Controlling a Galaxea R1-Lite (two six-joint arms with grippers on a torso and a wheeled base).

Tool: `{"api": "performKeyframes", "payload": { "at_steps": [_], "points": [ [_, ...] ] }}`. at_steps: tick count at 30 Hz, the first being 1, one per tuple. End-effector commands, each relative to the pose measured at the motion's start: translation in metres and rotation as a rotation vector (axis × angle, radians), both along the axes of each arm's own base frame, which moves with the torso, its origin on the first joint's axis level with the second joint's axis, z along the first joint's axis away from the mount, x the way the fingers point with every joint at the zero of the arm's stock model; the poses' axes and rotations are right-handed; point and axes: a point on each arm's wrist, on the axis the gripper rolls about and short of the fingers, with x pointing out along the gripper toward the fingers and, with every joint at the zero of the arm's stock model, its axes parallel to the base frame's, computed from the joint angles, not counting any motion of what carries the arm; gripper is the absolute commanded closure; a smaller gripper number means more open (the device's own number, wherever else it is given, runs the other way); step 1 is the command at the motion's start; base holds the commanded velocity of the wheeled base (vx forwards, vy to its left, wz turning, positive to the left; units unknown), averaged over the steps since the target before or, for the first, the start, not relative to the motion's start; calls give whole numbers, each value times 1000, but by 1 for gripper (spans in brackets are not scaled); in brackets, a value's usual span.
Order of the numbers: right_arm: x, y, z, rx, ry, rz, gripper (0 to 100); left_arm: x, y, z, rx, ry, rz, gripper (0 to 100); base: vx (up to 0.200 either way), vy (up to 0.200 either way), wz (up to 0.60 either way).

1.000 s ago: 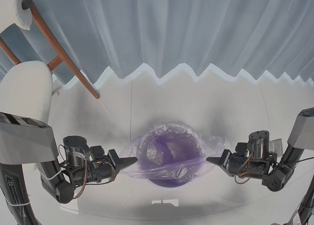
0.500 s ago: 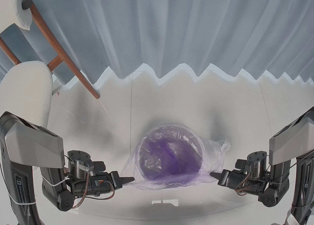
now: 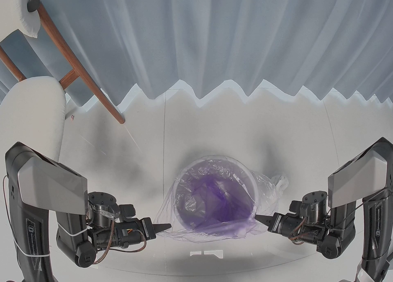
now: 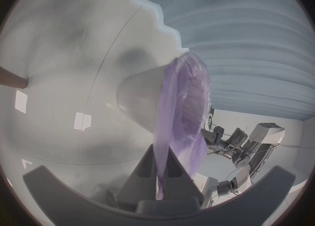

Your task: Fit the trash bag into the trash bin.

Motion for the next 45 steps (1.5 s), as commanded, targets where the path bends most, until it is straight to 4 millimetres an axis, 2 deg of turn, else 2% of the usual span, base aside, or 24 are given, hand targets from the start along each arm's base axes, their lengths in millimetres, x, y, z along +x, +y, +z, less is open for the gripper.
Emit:
{"api": "performKeyframes", "payload": {
  "at_steps": [1,2,4,6,11,17,24,30,33,38,45],
  "points": [
    [5,4,27,112,-70,-27,0,-6,1,-5,24,19,-14,100,0,0,0],
    [4,5,33,140,-73,-31,0,-7,2,-6,31,20,-17,0,0,0,0],
    [-2,7,49,221,-70,-23,0,-11,4,-8,54,17,-31,0,0,0,0],
    [-20,9,62,284,-27,30,0,-13,5,-7,73,-3,-43,0,0,0,0],
    [-65,14,58,268,116,135,0,-16,7,-6,95,-8,-31,0,0,0,0],
    [-74,27,57,345,217,123,0,-24,5,-6,130,-31,-75,0,0,0,0],
    [-69,44,46,369,271,116,0,-32,3,6,126,-63,-101,0,0,0,0],
    [-54,57,39,364,241,58,0,-37,6,13,114,-69,-102,0,0,0,0],
    [-37,72,36,337,207,-15,0,-42,8,15,117,-60,-105,0,0,0,0],
    [-25,82,45,354,212,-38,0,-48,11,19,115,-63,-105,0,0,0,0],
    [-23,85,60,369,220,-43,0,-54,14,26,111,-71,-104,0,0,0,0]
  ]
}}
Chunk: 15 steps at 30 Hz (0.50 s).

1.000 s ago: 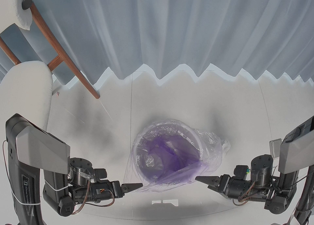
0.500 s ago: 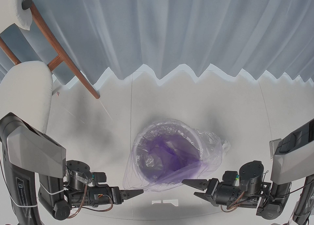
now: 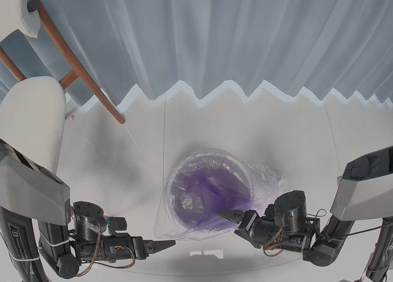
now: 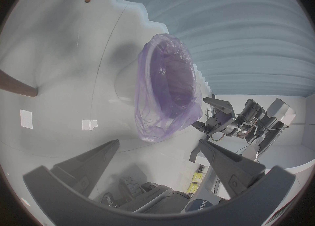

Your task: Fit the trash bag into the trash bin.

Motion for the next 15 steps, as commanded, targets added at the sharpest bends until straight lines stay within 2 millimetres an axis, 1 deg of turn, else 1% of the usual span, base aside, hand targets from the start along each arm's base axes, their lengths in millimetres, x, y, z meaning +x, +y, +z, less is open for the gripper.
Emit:
{"api": "performKeyframes", "payload": {
  "at_steps": [1,5,6,8,12,14,15],
  "points": [
    [1,4,15,24,-23,5,0,-5,2,5,-3,-8,-1,0,0,0,0],
    [-2,4,19,26,-4,3,0,-5,3,5,-2,-7,0,0,0,0,0],
    [-3,3,24,46,1,-5,0,-5,2,5,-2,-7,-1,0,0,0,0],
    [-3,4,27,63,1,-10,0,-5,2,5,-3,-11,-4,0,0,0,0],
    [-3,11,27,75,12,-2,0,-5,2,5,-3,-11,-4,0,0,0,0],
    [-3,11,27,76,13,-2,0,-5,2,5,-3,-12,-4,0,0,0,0],
    [0,14,27,84,24,-8,0,-5,1,5,-3,-14,-6,0,0,0,0]
  ]
}}
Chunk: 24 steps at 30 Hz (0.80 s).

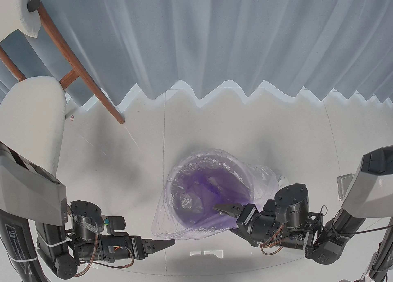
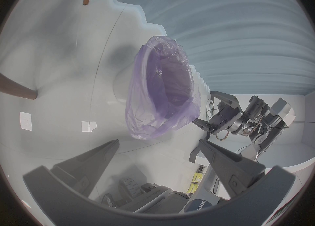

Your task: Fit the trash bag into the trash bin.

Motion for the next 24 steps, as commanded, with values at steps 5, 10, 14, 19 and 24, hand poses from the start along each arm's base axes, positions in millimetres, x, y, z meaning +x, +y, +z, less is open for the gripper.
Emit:
{"api": "performKeyframes", "payload": {
  "at_steps": [5,10,14,19,24],
  "points": [
    [6,5,1,16,15,-16,100,-2,1,0,9,2,3,0,0,0,0],
    [1,2,-4,-47,74,-16,100,-3,2,-1,12,4,4,0,0,0,0],
    [-1,0,-10,-108,96,-59,100,-3,2,0,12,2,3,0,0,0,0],
    [-10,-2,-18,-185,93,-73,100,-3,2,-1,13,3,3,0,0,0,0],
    [-32,5,-26,-252,89,23,100,-2,0,-1,13,2,-4,0,0,0,0]
  ]
}}
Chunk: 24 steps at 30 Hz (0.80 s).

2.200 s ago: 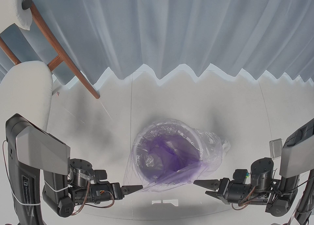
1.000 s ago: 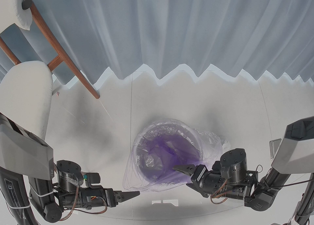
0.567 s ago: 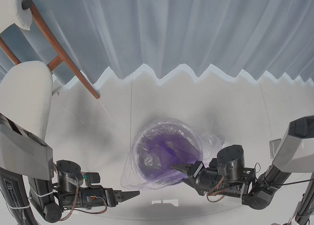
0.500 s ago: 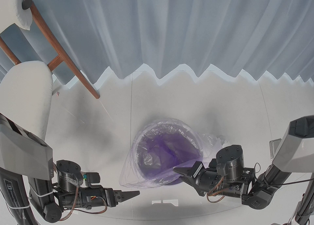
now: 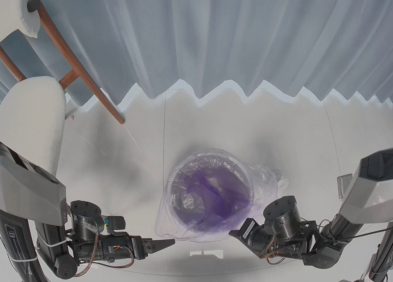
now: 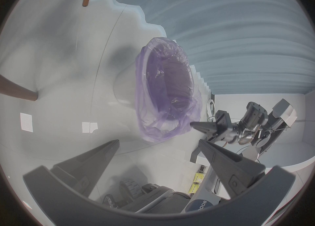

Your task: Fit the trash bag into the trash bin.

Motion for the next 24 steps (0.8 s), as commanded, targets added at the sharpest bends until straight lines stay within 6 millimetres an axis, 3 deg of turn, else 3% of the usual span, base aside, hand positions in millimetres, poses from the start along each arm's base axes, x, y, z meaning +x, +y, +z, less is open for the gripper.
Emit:
{"api": "performKeyframes", "payload": {
  "at_steps": [1,6,17,18,21,23,24],
  "points": [
    [-25,8,-11,-64,19,102,100,-2,-1,-2,7,12,-9,0,0,0,0],
    [-45,20,-31,-171,1,144,100,-2,-1,-2,7,12,-11,0,0,0,0],
    [-49,22,-62,-359,-44,160,100,-4,-2,-2,9,15,-14,0,0,0,0],
    [-49,22,-64,-373,-51,162,0,-4,-2,-2,9,15,-17,0,0,0,0],
    [-48,24,-61,-356,-76,158,0,-5,-4,-2,9,14,-25,0,0,0,0],
    [-46,27,-45,-254,-127,127,0,-5,-4,-1,7,11,-25,0,0,0,0],
    [-47,26,-24,-157,-182,110,0,-5,-4,-2,8,13,-25,0,0,0,0]
  ]
}}
